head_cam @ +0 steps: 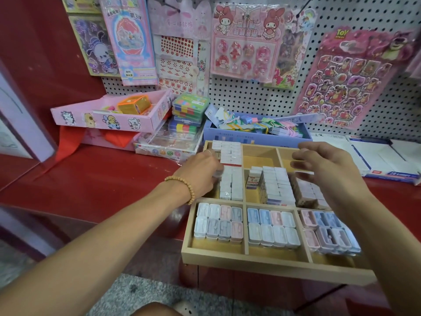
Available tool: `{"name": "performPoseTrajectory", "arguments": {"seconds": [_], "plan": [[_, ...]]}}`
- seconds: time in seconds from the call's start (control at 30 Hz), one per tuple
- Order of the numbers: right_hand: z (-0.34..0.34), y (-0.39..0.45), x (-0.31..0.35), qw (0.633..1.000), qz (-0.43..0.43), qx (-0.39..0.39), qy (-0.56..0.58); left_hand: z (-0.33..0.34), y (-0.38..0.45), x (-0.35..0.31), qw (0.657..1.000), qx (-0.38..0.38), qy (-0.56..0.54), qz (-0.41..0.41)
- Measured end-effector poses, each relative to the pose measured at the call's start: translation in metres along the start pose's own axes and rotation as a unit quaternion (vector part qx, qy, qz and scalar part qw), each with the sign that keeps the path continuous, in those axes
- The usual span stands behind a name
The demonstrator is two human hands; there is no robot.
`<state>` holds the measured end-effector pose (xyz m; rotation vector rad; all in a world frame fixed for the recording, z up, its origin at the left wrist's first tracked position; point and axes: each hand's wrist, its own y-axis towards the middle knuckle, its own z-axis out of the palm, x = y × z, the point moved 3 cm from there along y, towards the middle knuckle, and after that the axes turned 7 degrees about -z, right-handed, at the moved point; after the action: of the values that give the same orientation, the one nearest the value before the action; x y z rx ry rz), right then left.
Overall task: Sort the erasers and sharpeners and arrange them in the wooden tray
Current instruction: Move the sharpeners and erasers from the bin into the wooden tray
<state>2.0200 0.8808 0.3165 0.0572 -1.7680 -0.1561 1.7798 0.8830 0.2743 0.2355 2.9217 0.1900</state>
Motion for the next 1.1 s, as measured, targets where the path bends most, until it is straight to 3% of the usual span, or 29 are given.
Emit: {"name": "performPoseTrajectory", "arguments": {"seconds": [0.13, 0.3, 0.4, 0.47, 0.67, 0.87, 1.1], "plan": [[-0.003, -0.004, -0.001, 1.0, -0.001, 0.004, -0.014, -0.003, -0.001, -0.001, 1.0, 0.004, 0.0, 0.008], [-0.012, -0.008, -0.004, 0.999, -0.002, 0.007, -0.043, -0.028, 0.009, -0.001, 0.995, 0.094, -0.015, -0.026], [-0.02, -0.012, -0.005, 0.998, -0.007, 0.006, -0.064, -0.043, 0.014, -0.016, 0.998, 0.044, -0.022, -0.035], [-0.028, -0.015, -0.005, 0.998, -0.007, 0.001, -0.063, -0.048, 0.011, -0.034, 0.994, 0.028, -0.101, -0.029], [-0.069, -0.035, -0.001, 0.998, -0.018, -0.023, -0.052, -0.044, -0.022, -0.102, 0.937, 0.043, -0.347, -0.013], [-0.132, -0.082, 0.004, 0.992, -0.042, -0.086, -0.088, -0.028, -0.081, -0.18, 0.812, 0.105, -0.571, -0.053], [-0.208, -0.172, -0.013, 0.975, -0.024, -0.135, -0.177, 0.019, -0.148, -0.252, 0.817, 0.205, -0.535, -0.064]]}}
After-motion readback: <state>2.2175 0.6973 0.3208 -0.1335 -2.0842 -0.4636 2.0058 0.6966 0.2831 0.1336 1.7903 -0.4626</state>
